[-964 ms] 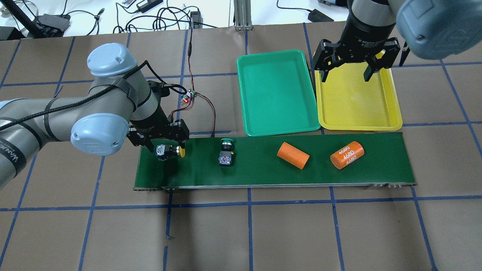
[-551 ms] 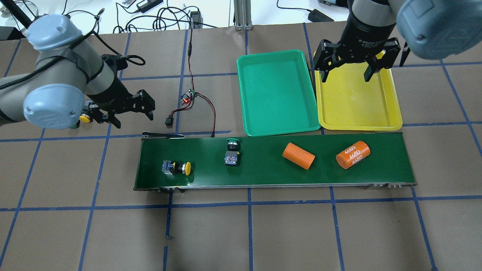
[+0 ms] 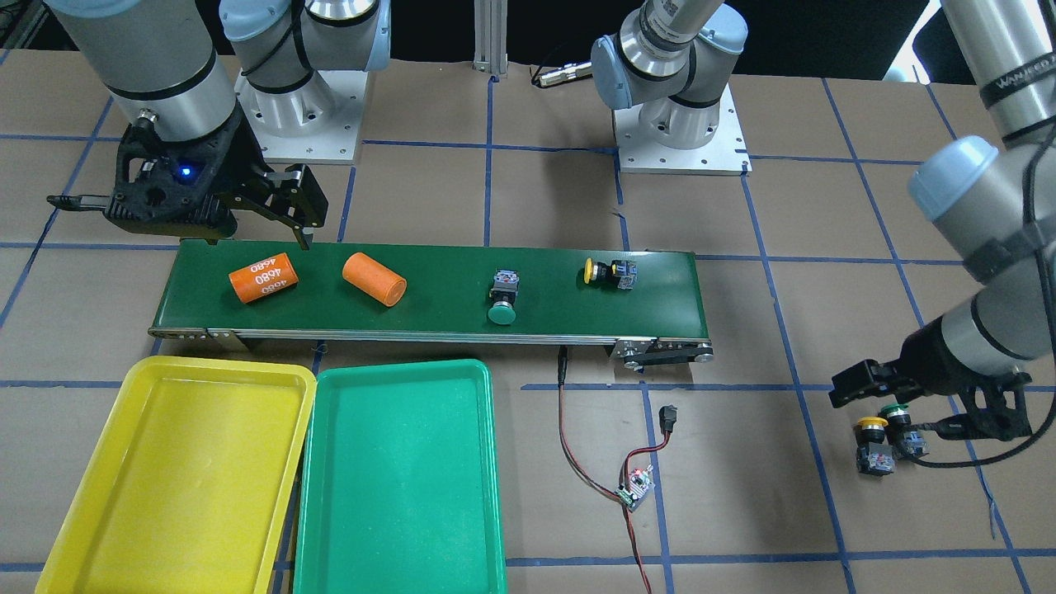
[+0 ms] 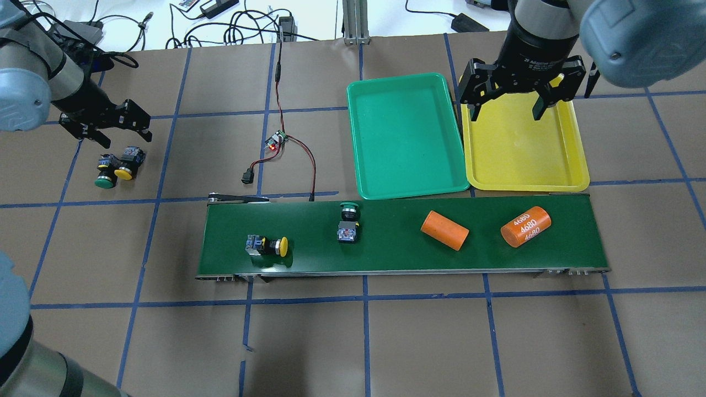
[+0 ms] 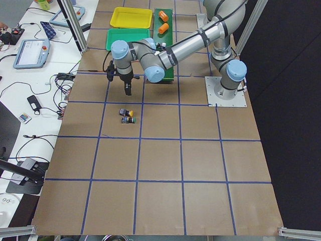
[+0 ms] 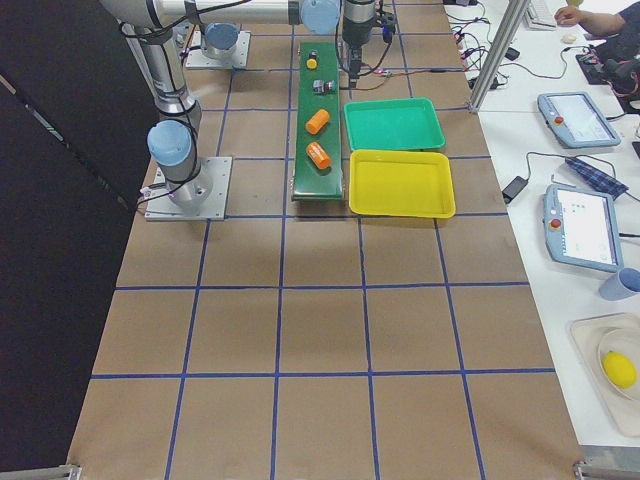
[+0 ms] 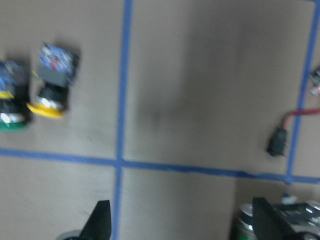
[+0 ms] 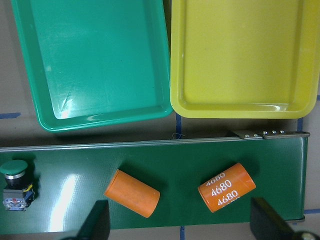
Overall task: Sort buttons by color to trays
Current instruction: 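Return the left gripper and grasp another yellow-capped switch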
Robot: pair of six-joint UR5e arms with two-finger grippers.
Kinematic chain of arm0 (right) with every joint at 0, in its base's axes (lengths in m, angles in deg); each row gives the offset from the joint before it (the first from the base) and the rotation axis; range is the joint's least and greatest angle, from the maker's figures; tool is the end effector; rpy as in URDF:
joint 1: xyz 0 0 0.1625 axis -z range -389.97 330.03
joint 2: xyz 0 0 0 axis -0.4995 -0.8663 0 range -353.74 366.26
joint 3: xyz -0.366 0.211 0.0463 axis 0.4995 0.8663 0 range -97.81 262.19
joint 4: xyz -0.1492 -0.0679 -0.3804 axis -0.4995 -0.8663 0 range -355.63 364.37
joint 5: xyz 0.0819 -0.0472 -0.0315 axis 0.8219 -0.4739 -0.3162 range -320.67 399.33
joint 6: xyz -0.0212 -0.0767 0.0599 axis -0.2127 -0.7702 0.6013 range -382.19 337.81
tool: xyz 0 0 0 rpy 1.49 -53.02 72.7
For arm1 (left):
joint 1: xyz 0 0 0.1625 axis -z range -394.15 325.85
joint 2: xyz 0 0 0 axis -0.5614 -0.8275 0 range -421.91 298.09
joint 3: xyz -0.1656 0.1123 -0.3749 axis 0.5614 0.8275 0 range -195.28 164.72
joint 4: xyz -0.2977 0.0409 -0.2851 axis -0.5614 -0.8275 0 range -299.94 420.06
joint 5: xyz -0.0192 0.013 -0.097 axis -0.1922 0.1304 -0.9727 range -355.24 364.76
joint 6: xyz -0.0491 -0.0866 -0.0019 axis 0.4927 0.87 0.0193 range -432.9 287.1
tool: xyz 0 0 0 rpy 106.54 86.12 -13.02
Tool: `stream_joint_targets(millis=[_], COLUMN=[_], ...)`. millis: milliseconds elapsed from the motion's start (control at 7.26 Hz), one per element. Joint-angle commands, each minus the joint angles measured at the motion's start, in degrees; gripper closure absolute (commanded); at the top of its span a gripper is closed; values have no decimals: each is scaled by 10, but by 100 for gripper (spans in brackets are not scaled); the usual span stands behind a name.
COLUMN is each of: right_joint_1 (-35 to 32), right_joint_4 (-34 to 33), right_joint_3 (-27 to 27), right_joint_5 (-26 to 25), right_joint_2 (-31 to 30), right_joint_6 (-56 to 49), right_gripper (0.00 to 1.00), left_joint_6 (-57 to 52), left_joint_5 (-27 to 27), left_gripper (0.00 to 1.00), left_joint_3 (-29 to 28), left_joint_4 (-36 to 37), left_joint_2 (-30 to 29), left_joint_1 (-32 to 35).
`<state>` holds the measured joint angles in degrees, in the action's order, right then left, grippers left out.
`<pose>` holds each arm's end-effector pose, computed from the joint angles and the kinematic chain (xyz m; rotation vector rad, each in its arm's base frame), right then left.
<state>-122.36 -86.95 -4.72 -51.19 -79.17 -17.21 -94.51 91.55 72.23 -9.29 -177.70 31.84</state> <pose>0.1543 -0.5193 0.4761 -0.0708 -3.1314 -0.0035 0.1336 -0.6412 0.2861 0.0661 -3.0712 -0.0321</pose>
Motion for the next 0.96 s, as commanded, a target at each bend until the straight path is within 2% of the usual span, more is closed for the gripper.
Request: stream_joint_targets(millis=[0,138,275,551,689,826], right_joint_1=[-1,-1,-1,-1,-1,-1], right_joint_4=[0,0,0,0,0,0], right_joint_3=[0,0,0,0,0,0], right_joint_5=[0,0,0,0,0,0], right_joint_2=[0,0,0,0,0,0], right_joint_6=[0,0,0,0,0,0], right_gripper=[0,0,0,0,0,0], left_joint_6=[-42,-80,-96,-98,-100,-100], left_joint_5=[3,5,24,25,25,25], left_gripper=[0,0,0,0,19,43], left_joint_3=[-41,-50,-52,-38,-33,-20], left_joint_4=[57,82,84,85,84,84], left_joint_2=[-86,-107,-122,-127,-129,-129], left_joint_1=[-12,-13,-12,-12,-12,-13])
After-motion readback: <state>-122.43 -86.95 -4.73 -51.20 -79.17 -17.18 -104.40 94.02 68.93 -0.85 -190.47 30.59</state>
